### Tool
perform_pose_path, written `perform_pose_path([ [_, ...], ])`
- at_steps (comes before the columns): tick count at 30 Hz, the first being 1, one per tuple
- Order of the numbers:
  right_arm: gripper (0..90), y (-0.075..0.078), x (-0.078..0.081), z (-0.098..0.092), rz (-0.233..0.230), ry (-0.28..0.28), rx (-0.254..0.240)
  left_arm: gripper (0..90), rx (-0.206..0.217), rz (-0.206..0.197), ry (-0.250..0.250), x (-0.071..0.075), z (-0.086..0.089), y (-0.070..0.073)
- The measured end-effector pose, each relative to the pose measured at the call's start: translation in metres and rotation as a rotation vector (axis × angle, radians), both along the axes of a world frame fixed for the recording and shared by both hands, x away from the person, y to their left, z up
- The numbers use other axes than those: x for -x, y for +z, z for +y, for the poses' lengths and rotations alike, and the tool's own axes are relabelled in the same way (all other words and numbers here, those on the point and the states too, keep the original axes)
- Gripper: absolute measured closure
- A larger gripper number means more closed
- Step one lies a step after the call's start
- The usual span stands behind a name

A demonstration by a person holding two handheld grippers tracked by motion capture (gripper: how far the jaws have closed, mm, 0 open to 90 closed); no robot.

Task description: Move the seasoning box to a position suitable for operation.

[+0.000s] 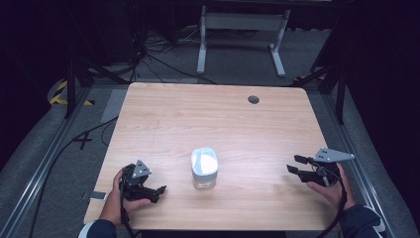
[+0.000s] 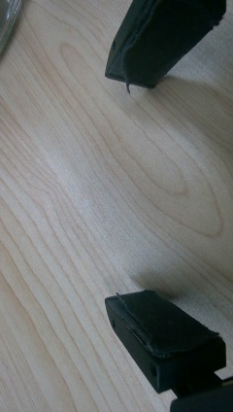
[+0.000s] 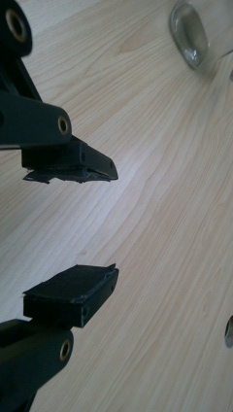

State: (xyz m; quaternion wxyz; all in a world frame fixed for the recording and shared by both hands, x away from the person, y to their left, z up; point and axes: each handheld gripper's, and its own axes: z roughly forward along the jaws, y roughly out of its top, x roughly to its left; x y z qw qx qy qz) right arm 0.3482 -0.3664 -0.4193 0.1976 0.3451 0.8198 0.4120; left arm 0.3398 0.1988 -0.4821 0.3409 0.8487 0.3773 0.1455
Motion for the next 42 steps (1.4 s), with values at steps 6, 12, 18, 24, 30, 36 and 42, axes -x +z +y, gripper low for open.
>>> perform_pose_path([
  [6,54.7,0.013,-0.010,0.023,-0.017,0.059,-0.008,0.3,0.002,-0.002,0.004,0.000,0.000,0.000],
  [12,64.4,0.023,-0.022,0.045,-0.027,0.119,-0.016,0.3,0.004,0.003,0.005,0.000,0.000,0.000],
  [18,66.3,0.033,-0.033,0.076,-0.044,0.180,-0.021,0.3,0.003,0.001,0.003,0.000,0.000,0.000],
  [24,71.2,0.040,-0.039,0.107,-0.062,0.246,-0.037,0.3,0.004,0.000,0.003,0.000,0.000,0.000],
  [30,76.3,0.045,-0.045,0.134,-0.077,0.297,-0.041,0.3,0.004,0.001,0.003,0.000,0.000,0.000],
  [36,81.4,0.049,-0.050,0.161,-0.075,0.343,-0.047,0.3,-0.005,0.001,0.001,0.000,0.000,0.001],
  [42,87.2,0.054,-0.054,0.186,-0.087,0.390,-0.042,0.9,-0.007,0.000,0.000,0.001,0.000,0.001],
])
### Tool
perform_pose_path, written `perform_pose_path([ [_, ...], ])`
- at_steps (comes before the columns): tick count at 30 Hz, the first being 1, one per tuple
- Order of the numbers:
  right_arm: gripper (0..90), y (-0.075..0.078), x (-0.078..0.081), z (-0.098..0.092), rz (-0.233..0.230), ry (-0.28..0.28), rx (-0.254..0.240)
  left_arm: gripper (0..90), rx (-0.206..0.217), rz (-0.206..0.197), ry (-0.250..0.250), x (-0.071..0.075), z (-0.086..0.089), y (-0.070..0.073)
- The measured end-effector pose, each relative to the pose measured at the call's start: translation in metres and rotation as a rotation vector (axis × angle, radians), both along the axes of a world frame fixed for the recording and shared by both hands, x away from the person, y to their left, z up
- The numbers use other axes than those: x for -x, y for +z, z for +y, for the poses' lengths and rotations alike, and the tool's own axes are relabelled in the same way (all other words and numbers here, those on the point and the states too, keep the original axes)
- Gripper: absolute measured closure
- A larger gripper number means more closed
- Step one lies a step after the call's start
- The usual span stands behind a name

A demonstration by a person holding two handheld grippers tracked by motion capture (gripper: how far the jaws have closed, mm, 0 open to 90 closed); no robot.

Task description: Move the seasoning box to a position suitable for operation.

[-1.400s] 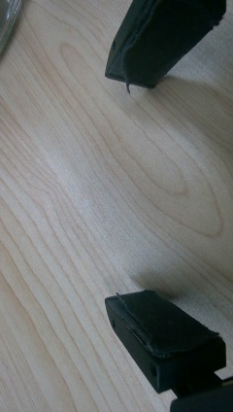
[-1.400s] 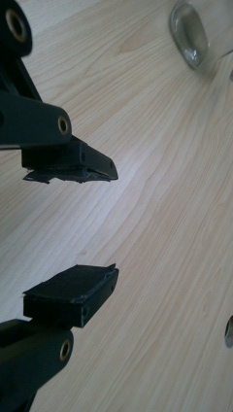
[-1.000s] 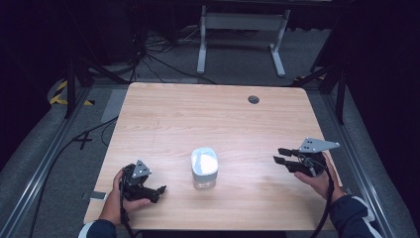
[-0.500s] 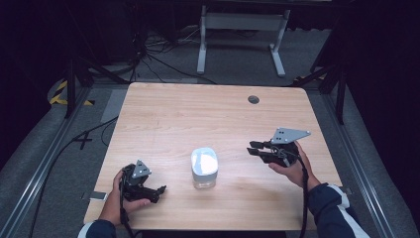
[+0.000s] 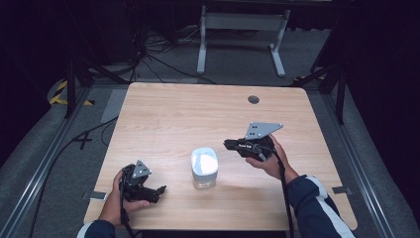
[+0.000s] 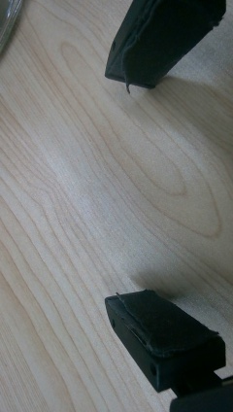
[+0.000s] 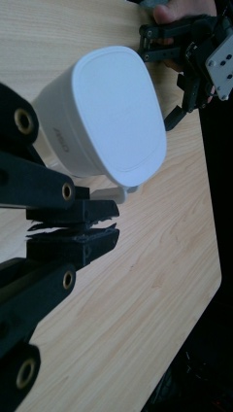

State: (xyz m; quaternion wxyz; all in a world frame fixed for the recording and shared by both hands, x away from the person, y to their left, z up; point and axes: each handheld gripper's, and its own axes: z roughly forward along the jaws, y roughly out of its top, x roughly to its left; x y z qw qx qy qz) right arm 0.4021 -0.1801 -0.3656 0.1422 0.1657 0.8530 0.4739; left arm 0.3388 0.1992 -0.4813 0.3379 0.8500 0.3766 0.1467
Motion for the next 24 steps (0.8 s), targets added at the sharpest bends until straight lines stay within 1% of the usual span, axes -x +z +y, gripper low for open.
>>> perform_pose_path([
  [1,87.7,0.000,-0.001,0.003,0.002,0.004,-0.001,1.2,0.000,-0.001,-0.004,0.000,0.000,0.000],
  [3,88.6,0.000,-0.002,0.009,0.006,0.014,-0.004,1.8,0.010,0.009,0.003,0.001,-0.001,0.000],
  [6,88.9,0.001,-0.004,0.019,0.003,0.028,0.005,2.9,0.019,0.000,0.005,0.002,-0.001,-0.001],
  [11,89.1,0.001,-0.009,0.034,0.009,0.048,0.005,6.0,0.022,-0.010,-0.008,0.003,-0.001,0.000],
  [13,89.1,0.000,-0.011,0.039,0.012,0.053,0.013,6.7,0.025,-0.013,-0.013,0.003,-0.001,0.000],
  [14,89.2,-0.001,-0.012,0.042,0.017,0.059,0.014,7.5,0.012,-0.017,-0.028,0.003,0.000,0.001],
  [15,89.2,-0.003,-0.014,0.045,0.019,0.061,0.019,8.4,0.011,-0.014,-0.024,0.004,0.000,0.001],
  [16,89.2,-0.003,-0.014,0.045,0.019,0.061,0.019,9.0,0.011,-0.014,-0.024,0.004,0.000,0.001],
  [17,89.3,-0.006,-0.016,0.049,0.020,0.066,0.030,9.6,0.031,-0.017,-0.014,0.005,-0.001,0.000],
  [19,89.3,-0.006,-0.017,0.050,0.025,0.064,0.026,10.4,0.030,-0.021,-0.018,0.005,-0.001,0.000],
  [21,89.3,-0.007,-0.019,0.051,0.028,0.064,0.026,11.6,0.037,-0.017,-0.010,0.006,-0.002,0.000],
  [23,89.3,-0.007,-0.019,0.052,0.031,0.064,0.022,12.6,0.034,-0.023,-0.012,0.007,-0.001,0.000],
  [24,89.3,-0.006,-0.019,0.052,0.027,0.070,0.018,13.0,0.018,-0.035,-0.025,0.006,0.000,0.001],
])
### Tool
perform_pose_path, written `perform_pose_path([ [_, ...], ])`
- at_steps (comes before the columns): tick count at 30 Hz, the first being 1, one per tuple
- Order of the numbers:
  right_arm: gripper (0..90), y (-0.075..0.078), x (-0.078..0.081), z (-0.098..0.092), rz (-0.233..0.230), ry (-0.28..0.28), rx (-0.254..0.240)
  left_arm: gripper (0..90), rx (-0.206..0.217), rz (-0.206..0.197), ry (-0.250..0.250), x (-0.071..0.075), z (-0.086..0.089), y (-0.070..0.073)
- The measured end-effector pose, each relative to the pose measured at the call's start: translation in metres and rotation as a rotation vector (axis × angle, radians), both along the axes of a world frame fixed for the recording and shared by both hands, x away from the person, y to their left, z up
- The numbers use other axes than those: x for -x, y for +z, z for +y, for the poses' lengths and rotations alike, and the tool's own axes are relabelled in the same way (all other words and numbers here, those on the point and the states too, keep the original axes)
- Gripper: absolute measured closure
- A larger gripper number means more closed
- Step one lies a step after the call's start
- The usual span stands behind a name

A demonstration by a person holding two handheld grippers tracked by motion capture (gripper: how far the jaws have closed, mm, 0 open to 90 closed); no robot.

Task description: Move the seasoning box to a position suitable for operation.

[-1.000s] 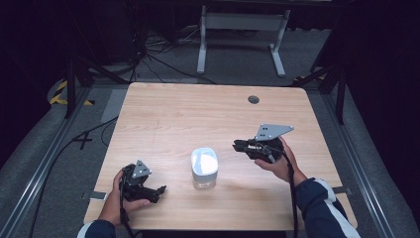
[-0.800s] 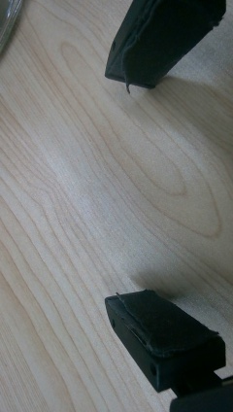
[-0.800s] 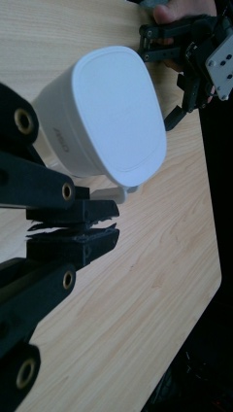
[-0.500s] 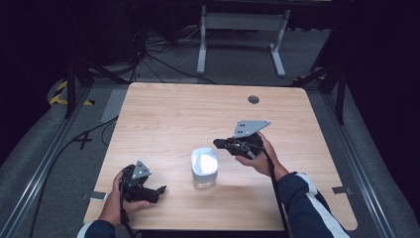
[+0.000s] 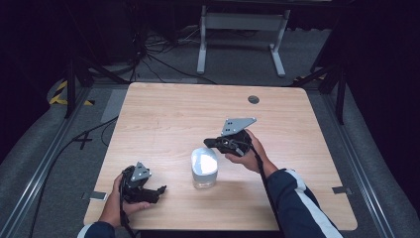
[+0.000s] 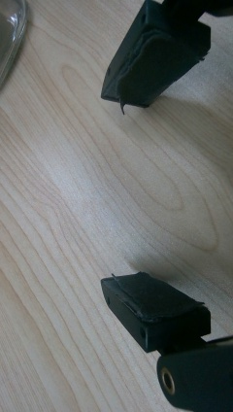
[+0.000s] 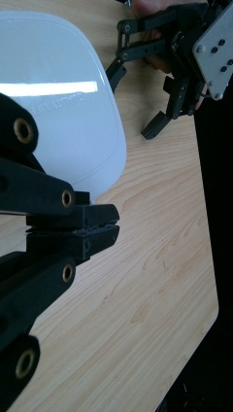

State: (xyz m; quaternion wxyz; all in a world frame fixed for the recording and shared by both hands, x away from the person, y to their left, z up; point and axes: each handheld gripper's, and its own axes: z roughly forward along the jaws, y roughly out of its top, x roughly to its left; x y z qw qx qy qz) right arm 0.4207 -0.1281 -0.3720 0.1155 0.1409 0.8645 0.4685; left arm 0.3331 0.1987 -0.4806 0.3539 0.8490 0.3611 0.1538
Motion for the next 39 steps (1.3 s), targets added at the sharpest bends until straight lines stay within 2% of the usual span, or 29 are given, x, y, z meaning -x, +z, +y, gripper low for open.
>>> perform_pose_path([
  [3,89.3,0.004,0.005,0.001,-0.009,0.021,-0.017,13.2,0.007,0.006,0.004,0.001,0.000,0.000],
  [5,89.3,0.004,0.006,0.003,-0.014,0.036,-0.004,13.1,0.005,0.005,0.004,0.001,0.000,0.000],
  [8,89.3,0.002,0.006,0.004,-0.010,0.035,0.014,13.1,0.009,0.008,0.005,0.001,-0.001,0.000],
  [13,89.5,0.001,0.005,0.004,-0.002,0.030,0.004,14.1,0.012,0.007,0.002,0.001,-0.001,0.000],
  [14,89.5,0.001,0.005,0.005,-0.005,0.028,0.005,15.6,0.009,0.026,0.008,0.002,-0.002,0.001],
  [15,89.6,0.000,0.004,0.005,-0.003,0.028,0.004,16.9,0.019,0.018,-0.006,0.002,-0.004,0.002],
  [17,89.7,0.001,0.004,0.006,-0.001,0.026,0.006,30.0,0.030,0.016,-0.038,0.004,-0.006,0.004],
  [18,89.6,0.000,0.003,0.007,-0.001,0.026,0.004,30.6,0.032,0.018,-0.039,0.005,-0.008,0.006],
  [19,89.7,0.000,0.003,0.007,0.000,0.026,0.004,31.3,0.027,0.006,-0.052,0.005,-0.010,0.009],
  [21,89.7,0.000,0.003,0.007,0.001,0.026,0.004,38.3,0.070,-0.032,-0.068,0.008,-0.014,0.017],
  [25,89.7,0.000,0.000,0.008,0.003,0.021,0.007,53.4,0.146,-0.075,-0.111,0.012,-0.018,0.033],
  [28,89.8,-0.002,-0.002,0.009,0.009,0.014,0.011,63.5,0.140,-0.117,-0.136,0.014,-0.022,0.043],
  [30,89.8,-0.002,-0.002,0.009,0.016,0.011,0.007,68.0,0.142,-0.125,-0.137,0.015,-0.024,0.046],
  [31,89.7,-0.002,-0.002,0.009,0.013,0.014,0.006,70.7,0.149,-0.134,-0.141,0.016,-0.026,0.050],
  [32,89.8,-0.002,-0.002,0.009,0.012,0.015,0.006,72.9,0.162,-0.161,-0.157,0.018,-0.029,0.057],
  [35,89.7,-0.002,-0.002,0.010,0.014,0.017,0.006,79.5,0.207,-0.180,-0.167,0.020,-0.036,0.069],
  [37,89.7,-0.002,-0.003,0.010,0.015,0.018,0.005,81.6,0.207,-0.192,-0.174,0.020,-0.040,0.073],
  [39,89.8,-0.002,-0.003,0.009,0.018,0.013,0.004,85.7,0.210,-0.209,-0.204,0.021,-0.050,0.079],
])
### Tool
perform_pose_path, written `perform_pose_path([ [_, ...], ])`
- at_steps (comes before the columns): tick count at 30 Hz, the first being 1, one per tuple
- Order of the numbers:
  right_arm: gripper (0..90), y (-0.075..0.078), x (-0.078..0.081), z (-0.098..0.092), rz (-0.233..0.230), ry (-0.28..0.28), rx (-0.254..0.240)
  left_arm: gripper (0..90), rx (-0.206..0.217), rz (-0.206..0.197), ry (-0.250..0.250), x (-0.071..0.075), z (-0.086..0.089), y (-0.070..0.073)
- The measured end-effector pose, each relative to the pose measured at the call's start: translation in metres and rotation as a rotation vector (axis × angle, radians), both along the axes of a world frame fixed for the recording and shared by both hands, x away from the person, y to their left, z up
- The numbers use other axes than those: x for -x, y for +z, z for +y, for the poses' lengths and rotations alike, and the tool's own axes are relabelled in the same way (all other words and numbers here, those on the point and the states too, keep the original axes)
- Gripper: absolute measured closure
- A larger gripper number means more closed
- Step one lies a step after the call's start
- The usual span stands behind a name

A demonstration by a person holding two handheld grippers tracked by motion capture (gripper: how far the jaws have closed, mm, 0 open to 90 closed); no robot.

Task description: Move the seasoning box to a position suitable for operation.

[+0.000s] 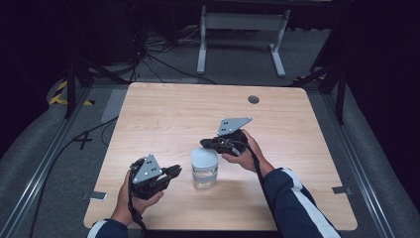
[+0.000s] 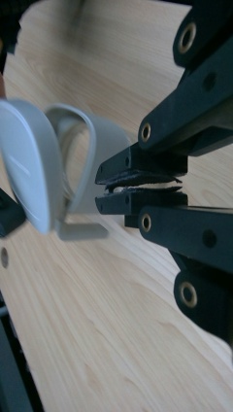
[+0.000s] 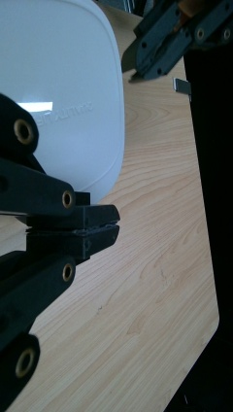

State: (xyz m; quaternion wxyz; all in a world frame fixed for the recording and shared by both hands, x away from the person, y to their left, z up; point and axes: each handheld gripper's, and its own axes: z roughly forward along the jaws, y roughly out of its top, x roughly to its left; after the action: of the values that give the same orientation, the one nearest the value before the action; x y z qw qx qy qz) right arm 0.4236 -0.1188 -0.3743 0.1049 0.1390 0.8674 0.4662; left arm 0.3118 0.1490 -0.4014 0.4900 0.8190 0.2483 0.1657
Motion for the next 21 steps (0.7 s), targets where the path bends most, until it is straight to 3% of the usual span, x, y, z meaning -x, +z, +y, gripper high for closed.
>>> perform_pose_path([
  [6,89.8,0.000,0.000,0.000,0.002,0.001,0.000,89.3,-0.028,-0.011,-0.050,0.002,-0.019,0.005],
  [21,89.7,-0.001,-0.002,0.000,0.004,-0.003,0.004,89.4,-0.004,0.000,-0.053,-0.002,-0.030,0.005],
])
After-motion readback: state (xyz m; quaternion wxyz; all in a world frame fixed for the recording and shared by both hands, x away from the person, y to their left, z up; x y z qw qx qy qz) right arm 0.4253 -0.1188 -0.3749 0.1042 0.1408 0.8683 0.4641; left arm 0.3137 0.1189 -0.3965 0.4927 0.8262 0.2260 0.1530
